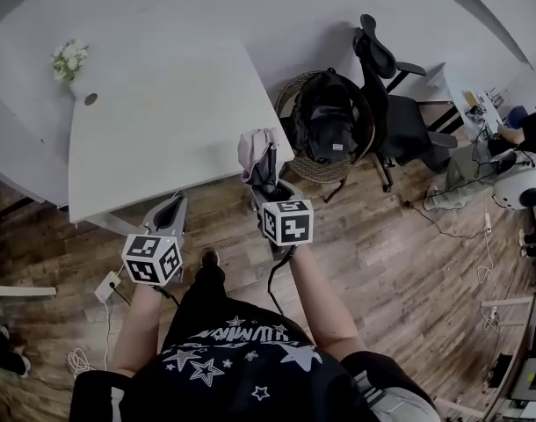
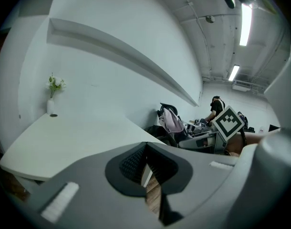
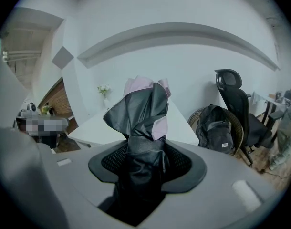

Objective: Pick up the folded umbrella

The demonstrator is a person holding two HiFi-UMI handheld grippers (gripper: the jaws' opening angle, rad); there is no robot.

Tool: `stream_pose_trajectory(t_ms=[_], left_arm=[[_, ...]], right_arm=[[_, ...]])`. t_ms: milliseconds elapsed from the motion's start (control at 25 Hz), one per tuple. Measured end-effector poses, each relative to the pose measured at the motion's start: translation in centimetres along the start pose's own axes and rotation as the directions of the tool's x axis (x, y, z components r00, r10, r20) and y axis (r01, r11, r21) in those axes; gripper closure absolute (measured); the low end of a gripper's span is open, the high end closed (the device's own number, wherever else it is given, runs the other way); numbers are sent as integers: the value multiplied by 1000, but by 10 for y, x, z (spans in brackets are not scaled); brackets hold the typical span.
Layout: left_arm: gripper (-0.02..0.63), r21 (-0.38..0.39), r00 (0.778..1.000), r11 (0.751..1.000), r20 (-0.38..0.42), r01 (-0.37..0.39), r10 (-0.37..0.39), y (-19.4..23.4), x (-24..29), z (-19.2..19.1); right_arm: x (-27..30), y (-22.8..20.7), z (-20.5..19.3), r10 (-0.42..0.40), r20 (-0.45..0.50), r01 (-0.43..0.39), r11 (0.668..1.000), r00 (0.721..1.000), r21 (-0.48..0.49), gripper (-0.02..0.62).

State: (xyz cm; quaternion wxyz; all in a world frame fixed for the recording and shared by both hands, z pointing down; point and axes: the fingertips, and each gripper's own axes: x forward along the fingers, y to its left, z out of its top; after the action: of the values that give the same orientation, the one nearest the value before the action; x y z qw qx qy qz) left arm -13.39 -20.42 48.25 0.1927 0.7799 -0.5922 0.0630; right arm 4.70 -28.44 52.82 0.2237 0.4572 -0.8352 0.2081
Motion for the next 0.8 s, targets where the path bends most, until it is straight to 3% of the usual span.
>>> stream_pose_trajectory(t_ms=[800], left_arm=[[603,-22,999,999,14,-44,44,-75,-104,-61]], right_arm=[[-109,28,-73,65,4,-65,996,998,-62,357]])
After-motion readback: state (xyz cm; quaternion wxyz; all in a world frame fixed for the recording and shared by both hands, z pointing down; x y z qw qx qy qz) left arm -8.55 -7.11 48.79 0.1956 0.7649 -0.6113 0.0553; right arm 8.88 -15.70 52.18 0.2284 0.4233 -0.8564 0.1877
